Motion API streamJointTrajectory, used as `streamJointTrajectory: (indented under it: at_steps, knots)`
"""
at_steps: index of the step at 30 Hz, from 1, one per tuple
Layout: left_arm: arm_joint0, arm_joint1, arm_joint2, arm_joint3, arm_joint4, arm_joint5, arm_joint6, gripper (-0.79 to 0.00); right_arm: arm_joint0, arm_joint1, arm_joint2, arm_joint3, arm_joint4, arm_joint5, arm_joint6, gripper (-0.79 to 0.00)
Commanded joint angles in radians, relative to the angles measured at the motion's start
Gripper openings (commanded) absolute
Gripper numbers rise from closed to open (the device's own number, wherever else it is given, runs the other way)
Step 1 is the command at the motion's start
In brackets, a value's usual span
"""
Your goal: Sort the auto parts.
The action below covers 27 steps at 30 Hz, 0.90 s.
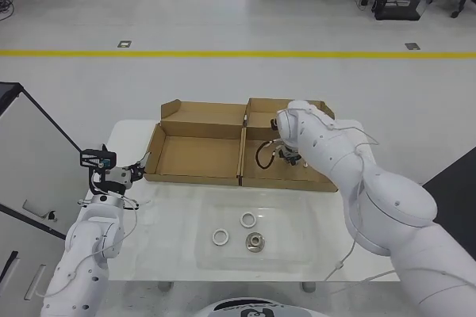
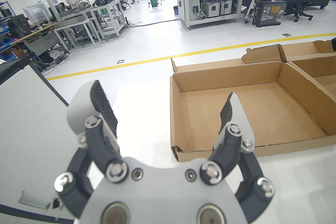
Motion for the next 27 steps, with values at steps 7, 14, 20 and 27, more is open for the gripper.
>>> streamJointTrajectory:
  at_steps: [7,14,20,27]
  knots:
    - [0.0,0.0,0.0,0.0,0.0,0.0,0.0,0.0,-0.003,-0.013,0.018,0.042,-0.006,-0.033,-0.014,-0.714]
    - [0.0,0.0,0.0,0.0,0.0,0.0,0.0,0.0,0.009,-0.019,0.033,0.067,-0.016,-0.054,-0.019,0.0]
    - [0.0,0.0,0.0,0.0,0.0,0.0,0.0,0.0,0.033,-0.021,0.05,0.066,-0.021,-0.071,-0.023,0.0]
    - [0.0,0.0,0.0,0.0,0.0,0.0,0.0,0.0,0.091,-0.004,0.104,0.053,0.037,-0.191,0.016,0.0]
